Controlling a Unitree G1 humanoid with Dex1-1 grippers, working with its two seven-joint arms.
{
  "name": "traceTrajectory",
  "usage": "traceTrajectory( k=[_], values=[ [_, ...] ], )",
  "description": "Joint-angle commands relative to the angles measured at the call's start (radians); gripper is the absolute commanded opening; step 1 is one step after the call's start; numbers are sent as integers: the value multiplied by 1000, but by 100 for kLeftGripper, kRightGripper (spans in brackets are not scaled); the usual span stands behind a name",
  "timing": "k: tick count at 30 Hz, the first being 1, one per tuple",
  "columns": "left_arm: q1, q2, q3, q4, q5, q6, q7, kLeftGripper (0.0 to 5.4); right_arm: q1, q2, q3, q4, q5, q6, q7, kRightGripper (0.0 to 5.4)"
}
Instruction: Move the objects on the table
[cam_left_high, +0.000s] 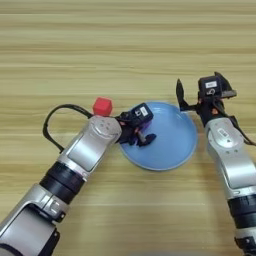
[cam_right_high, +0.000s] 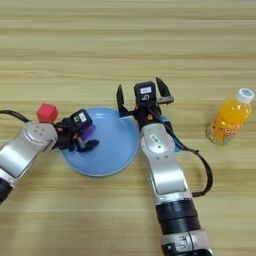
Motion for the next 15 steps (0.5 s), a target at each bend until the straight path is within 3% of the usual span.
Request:
traceTrajectory(
  k=[1,15],
  values=[
    [36,42,-16,52,42,28,1,327,-17,4,-1,-15,-6,22,-7,540],
    [41,40,-5,56,39,11,-7,182,-18,8,0,-18,-12,25,-8,540]
  ],
)
